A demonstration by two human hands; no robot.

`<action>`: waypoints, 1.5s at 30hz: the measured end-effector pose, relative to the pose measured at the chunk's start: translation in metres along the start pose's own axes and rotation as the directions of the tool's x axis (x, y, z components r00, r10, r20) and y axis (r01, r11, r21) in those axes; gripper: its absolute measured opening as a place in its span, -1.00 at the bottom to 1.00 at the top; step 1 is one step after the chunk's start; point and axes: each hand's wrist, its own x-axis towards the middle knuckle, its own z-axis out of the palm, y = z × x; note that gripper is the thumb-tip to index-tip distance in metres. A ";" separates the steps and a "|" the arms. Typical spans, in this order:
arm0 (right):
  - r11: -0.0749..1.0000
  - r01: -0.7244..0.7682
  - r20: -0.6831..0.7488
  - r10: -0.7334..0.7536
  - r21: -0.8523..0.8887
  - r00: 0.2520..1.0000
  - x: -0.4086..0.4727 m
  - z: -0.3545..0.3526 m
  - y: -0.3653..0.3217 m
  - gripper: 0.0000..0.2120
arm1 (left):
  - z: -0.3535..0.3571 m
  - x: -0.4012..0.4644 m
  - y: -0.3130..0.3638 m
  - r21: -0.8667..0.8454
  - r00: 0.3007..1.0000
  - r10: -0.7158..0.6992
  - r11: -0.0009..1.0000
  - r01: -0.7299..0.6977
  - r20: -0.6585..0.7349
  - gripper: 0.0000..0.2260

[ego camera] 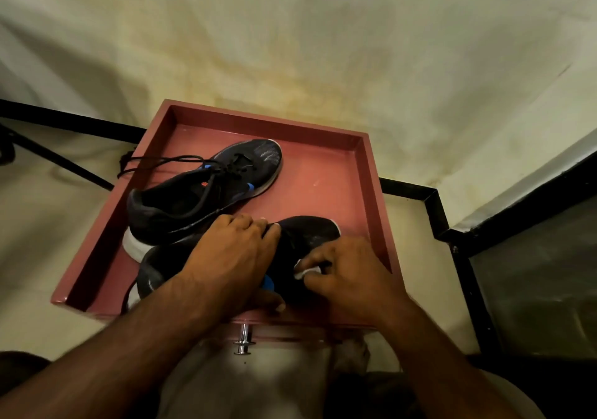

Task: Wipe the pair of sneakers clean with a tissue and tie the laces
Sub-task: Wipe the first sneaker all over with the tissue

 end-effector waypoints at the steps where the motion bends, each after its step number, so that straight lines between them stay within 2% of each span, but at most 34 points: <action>1: 0.999 0.010 -0.057 -0.007 0.053 0.998 0.000 -0.004 0.002 -0.85 | 0.002 0.000 0.000 0.005 1.000 -0.006 1.000 0.006 -0.001 0.04; 3: 0.999 0.034 -0.334 -0.037 -0.018 0.942 0.009 -0.015 0.011 -0.87 | 0.003 0.001 0.001 0.007 1.000 -0.009 1.000 0.009 0.005 0.06; 4: 0.995 0.029 -0.411 -0.065 -0.091 0.909 0.015 -0.018 0.013 -0.85 | 0.002 0.001 0.000 0.005 1.000 -0.009 1.000 0.009 0.001 0.07; 5: 0.986 0.012 -0.399 -0.079 -0.169 0.913 0.019 -0.017 0.012 -0.83 | 0.001 0.001 0.001 0.002 1.000 -0.006 1.000 0.006 -0.005 0.06; 7: 0.958 -0.008 -0.203 -0.053 -0.286 0.978 0.018 -0.009 0.006 -0.79 | 0.001 0.002 0.000 0.003 1.000 0.005 1.000 -0.005 -0.030 0.05; 8: 0.963 -0.019 -0.106 -0.010 -0.269 0.994 0.015 -0.003 0.003 -0.78 | 0.002 0.001 -0.001 0.002 0.999 0.006 1.000 -0.006 -0.035 0.05; 11: 1.000 -0.014 0.061 0.014 -0.003 0.998 0.000 0.000 -0.002 -0.85 | 0.006 0.001 0.000 -0.005 0.999 0.008 1.000 -0.008 -0.051 0.04; 12: 0.997 0.005 0.041 -0.009 0.081 0.999 -0.001 -0.004 -0.002 -0.88 | 0.006 0.001 0.000 -0.010 0.999 0.009 1.000 -0.009 -0.046 0.04; 13: 0.995 0.021 -0.071 -0.015 0.094 0.997 0.000 -0.008 0.000 -0.89 | 0.006 0.002 0.000 -0.013 0.999 0.008 1.000 -0.008 -0.040 0.04; 15: 0.998 0.032 -0.353 -0.052 -0.061 0.934 0.015 -0.014 0.007 -0.86 | 0.004 0.002 -0.001 -0.010 0.999 0.005 1.000 -0.005 -0.040 0.05; 16: 0.988 0.003 -0.371 -0.060 -0.152 0.927 0.021 -0.014 0.008 -0.83 | 0.004 0.002 0.000 -0.010 0.999 0.003 1.000 -0.004 -0.041 0.05; 18: 0.949 -0.063 -0.213 -0.005 -0.309 0.977 0.025 -0.009 0.003 -0.78 | 0.004 0.003 0.001 -0.002 0.999 0.014 1.000 -0.014 -0.049 0.04; 19: 0.946 -0.061 -0.139 0.017 -0.319 0.990 0.023 -0.002 0.004 -0.78 | 0.005 0.003 0.001 -0.001 0.999 0.020 1.000 -0.020 -0.049 0.03; 21: 0.987 -0.056 -0.030 0.052 -0.152 0.998 0.011 0.005 0.003 -0.81 | 0.006 0.003 0.000 0.005 0.999 0.019 1.000 -0.019 -0.049 0.04; 23: 0.997 -0.027 0.072 0.021 0.073 0.997 0.002 0.002 0.001 -0.88 | 0.008 0.003 0.000 0.002 0.999 0.016 1.000 -0.015 -0.047 0.05; 24: 0.989 -0.003 0.037 -0.002 0.146 0.999 0.002 -0.002 0.001 -0.91 | 0.008 0.003 0.000 -0.003 0.999 0.014 1.000 -0.015 -0.039 0.05; 25: 0.989 0.031 -0.102 -0.017 0.144 0.995 0.004 -0.005 0.004 -0.92 | 0.008 0.004 0.000 -0.005 0.999 0.014 1.000 -0.014 -0.034 0.06; 26: 0.997 0.059 -0.275 -0.041 0.056 0.960 0.010 -0.008 0.007 -0.91 | 0.008 0.003 0.000 -0.004 0.999 0.014 1.000 -0.014 -0.036 0.06; 27: 0.997 0.043 -0.378 -0.065 -0.067 0.924 0.016 -0.009 0.010 -0.89 | 0.008 0.002 0.000 -0.003 0.999 0.013 1.000 -0.013 -0.041 0.06; 28: 0.988 0.006 -0.384 -0.066 -0.155 0.921 0.020 -0.009 0.010 -0.86 | 0.008 0.002 0.001 -0.001 0.999 0.014 1.000 -0.014 -0.045 0.06; 30: 0.975 -0.067 -0.213 0.021 -0.212 0.977 0.022 -0.004 0.006 -0.81 | 0.006 0.002 0.000 0.006 0.998 0.024 1.000 -0.024 -0.052 0.05; 32: 0.990 -0.050 -0.051 0.043 -0.129 0.998 0.014 0.003 0.006 -0.83 | 0.006 0.002 0.001 0.005 0.998 0.025 1.000 -0.025 -0.057 0.05; 34: 1.000 -0.001 0.042 0.001 0.002 0.999 0.002 0.003 0.003 -0.86 | 0.008 0.002 0.001 0.001 0.998 0.023 1.000 -0.023 -0.059 0.05; 35: 0.999 0.021 0.029 -0.022 0.050 0.999 -0.003 0.003 0.003 -0.88 | 0.009 0.002 0.001 -0.001 0.998 0.025 1.000 -0.025 -0.055 0.06; 36: 0.997 0.058 -0.075 -0.054 0.057 0.996 -0.001 0.000 0.004 -0.89 | 0.009 0.002 0.000 0.001 0.998 0.027 1.000 -0.027 -0.051 0.06; 38: 0.993 0.082 -0.362 -0.107 -0.085 0.926 0.011 -0.006 0.013 -0.89 | 0.010 0.002 0.000 0.007 0.998 0.029 1.000 -0.028 -0.054 0.07; 39: 0.984 0.030 -0.433 -0.105 -0.178 0.895 0.017 -0.009 0.013 -0.86 | 0.009 0.001 0.001 0.012 0.998 0.029 1.000 -0.029 -0.056 0.07; 40: 0.969 -0.040 -0.433 -0.072 -0.244 0.899 0.022 -0.011 0.014 -0.84 | 0.009 0.001 0.001 0.018 0.998 0.031 0.999 -0.030 -0.056 0.07; 42: 0.938 -0.093 -0.286 -0.008 -0.335 0.958 0.026 -0.008 0.010 -0.78 | 0.008 0.001 0.000 0.018 0.998 0.033 0.999 -0.032 -0.058 0.07; 45: 0.895 0.060 -0.055 -0.093 -0.443 0.994 0.011 0.016 -0.009 -0.74 | 0.009 0.002 0.000 0.012 0.997 0.035 0.999 -0.034 -0.066 0.04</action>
